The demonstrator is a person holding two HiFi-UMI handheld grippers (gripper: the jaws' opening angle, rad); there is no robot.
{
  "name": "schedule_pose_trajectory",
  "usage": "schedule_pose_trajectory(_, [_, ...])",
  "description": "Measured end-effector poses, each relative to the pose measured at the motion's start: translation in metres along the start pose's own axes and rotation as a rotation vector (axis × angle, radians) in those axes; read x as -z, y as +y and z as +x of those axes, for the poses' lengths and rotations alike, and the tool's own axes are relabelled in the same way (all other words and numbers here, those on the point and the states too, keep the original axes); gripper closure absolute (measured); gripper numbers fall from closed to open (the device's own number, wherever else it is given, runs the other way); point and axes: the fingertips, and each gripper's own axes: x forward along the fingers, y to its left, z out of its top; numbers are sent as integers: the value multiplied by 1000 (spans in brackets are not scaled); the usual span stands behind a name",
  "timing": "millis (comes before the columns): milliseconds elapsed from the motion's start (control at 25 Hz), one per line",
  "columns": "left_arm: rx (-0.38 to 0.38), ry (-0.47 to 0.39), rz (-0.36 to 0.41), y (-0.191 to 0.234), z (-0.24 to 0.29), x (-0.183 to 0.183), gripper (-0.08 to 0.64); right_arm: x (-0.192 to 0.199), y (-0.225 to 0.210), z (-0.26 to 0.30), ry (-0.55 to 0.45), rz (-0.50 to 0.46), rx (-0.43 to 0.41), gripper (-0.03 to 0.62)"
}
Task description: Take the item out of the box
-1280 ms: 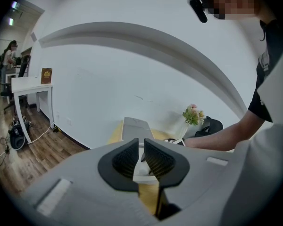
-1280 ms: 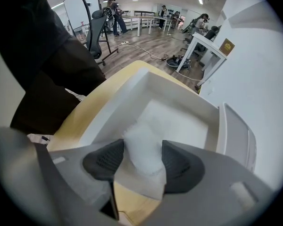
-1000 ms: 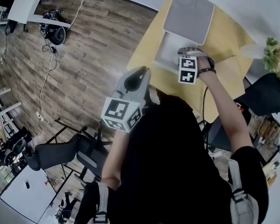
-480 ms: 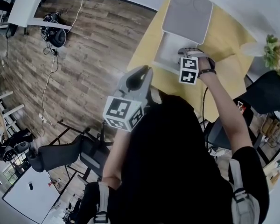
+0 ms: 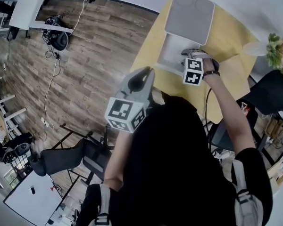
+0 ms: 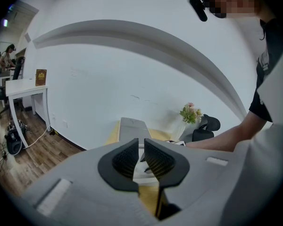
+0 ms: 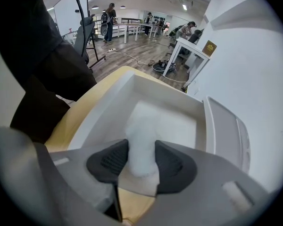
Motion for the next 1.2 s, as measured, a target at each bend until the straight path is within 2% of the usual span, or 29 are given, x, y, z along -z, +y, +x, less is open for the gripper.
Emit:
schedule_pose_trajectory(320, [57, 1, 22, 23, -8, -11, 515, -12, -13, -17, -27, 177, 51, 416])
schedule_pose_trajectory(560, [143, 13, 53, 40, -7, -26, 515, -23, -17, -36, -61, 395, 70, 417])
schedule_pose_trajectory(1000, [330, 52, 120, 60, -1, -46, 515, -33, -27, -72, -93, 732, 249, 420])
schedule_pose_trajectory(1200, [412, 63, 152, 62, 3, -52, 515, -39, -28, -94, -152, 889, 348, 422])
